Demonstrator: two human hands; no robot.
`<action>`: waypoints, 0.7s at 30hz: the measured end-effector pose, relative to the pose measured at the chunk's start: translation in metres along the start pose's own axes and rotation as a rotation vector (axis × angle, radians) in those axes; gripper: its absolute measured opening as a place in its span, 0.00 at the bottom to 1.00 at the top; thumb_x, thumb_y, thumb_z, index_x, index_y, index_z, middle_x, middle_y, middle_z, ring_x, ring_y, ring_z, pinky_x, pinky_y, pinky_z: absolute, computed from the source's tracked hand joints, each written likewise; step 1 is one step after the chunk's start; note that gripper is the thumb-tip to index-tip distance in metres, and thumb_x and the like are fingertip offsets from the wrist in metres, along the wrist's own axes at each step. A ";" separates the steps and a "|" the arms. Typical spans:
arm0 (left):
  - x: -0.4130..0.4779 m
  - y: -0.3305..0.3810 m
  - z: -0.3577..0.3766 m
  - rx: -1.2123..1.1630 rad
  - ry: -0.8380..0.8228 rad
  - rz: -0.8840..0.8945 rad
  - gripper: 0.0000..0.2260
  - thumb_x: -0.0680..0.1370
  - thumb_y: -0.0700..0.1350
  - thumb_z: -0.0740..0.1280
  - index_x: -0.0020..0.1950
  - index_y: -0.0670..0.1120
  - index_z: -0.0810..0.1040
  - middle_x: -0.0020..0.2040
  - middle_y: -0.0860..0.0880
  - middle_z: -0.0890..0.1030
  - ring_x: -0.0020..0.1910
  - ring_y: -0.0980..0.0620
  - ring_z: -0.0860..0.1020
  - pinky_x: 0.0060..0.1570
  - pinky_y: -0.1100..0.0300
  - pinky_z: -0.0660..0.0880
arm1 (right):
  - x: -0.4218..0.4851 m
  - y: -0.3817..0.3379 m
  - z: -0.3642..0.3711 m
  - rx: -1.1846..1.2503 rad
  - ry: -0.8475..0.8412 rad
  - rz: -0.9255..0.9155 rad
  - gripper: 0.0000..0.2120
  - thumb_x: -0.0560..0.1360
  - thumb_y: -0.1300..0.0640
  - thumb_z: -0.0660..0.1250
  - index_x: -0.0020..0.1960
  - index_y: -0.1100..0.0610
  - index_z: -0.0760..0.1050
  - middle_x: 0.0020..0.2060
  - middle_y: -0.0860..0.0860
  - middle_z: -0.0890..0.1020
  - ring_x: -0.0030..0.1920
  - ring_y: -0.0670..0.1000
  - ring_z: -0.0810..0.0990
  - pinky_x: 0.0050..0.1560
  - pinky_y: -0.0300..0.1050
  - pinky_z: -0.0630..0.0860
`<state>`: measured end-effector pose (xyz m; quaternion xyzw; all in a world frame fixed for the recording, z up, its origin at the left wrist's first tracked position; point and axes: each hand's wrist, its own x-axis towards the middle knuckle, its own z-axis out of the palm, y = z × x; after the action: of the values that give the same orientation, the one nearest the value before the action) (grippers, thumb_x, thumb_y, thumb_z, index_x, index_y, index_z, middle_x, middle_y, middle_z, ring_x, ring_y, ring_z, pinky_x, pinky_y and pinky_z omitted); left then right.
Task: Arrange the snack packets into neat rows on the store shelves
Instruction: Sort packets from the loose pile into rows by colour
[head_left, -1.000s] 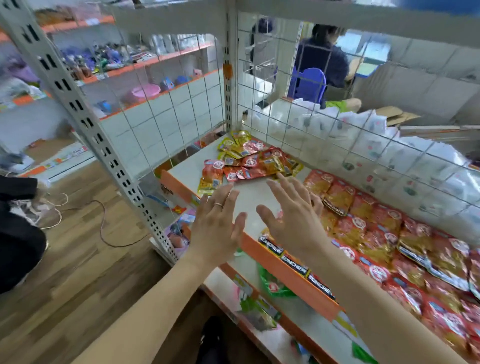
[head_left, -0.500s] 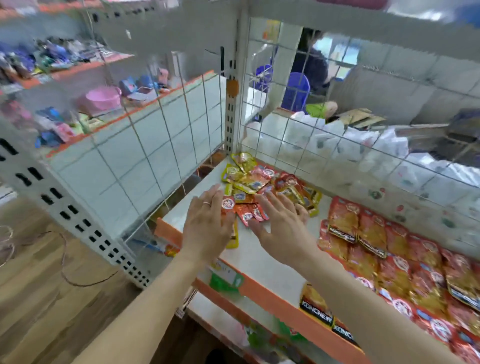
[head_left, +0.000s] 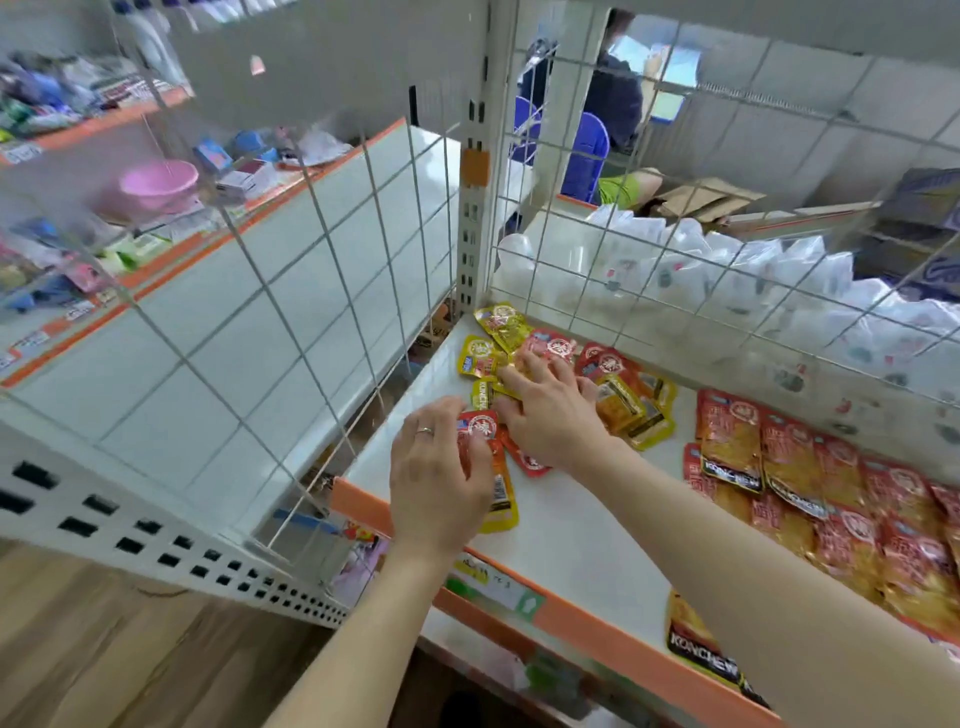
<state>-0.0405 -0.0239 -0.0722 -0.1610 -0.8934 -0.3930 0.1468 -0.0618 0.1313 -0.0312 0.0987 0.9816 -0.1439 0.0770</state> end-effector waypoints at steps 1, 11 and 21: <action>0.000 0.000 0.000 -0.002 -0.005 -0.004 0.15 0.79 0.47 0.62 0.64 0.44 0.75 0.60 0.48 0.79 0.61 0.49 0.73 0.64 0.53 0.70 | -0.003 0.001 0.001 -0.014 0.023 0.005 0.22 0.82 0.41 0.54 0.74 0.42 0.65 0.79 0.49 0.57 0.79 0.59 0.51 0.73 0.68 0.48; 0.001 0.000 0.001 -0.005 -0.067 -0.009 0.17 0.79 0.52 0.58 0.63 0.46 0.75 0.59 0.49 0.79 0.61 0.51 0.71 0.63 0.51 0.71 | -0.054 0.018 0.004 0.195 0.287 0.016 0.21 0.72 0.64 0.67 0.65 0.59 0.73 0.61 0.56 0.75 0.59 0.61 0.74 0.57 0.54 0.75; 0.001 -0.001 0.001 0.022 -0.121 -0.033 0.16 0.79 0.53 0.59 0.63 0.47 0.74 0.58 0.49 0.79 0.60 0.50 0.72 0.63 0.50 0.72 | -0.074 0.046 -0.023 0.349 0.411 0.221 0.25 0.74 0.64 0.64 0.70 0.59 0.71 0.47 0.59 0.82 0.47 0.60 0.80 0.44 0.47 0.72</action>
<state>-0.0420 -0.0233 -0.0729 -0.1681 -0.9074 -0.3751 0.0879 0.0167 0.1685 -0.0079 0.2438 0.9204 -0.2782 -0.1265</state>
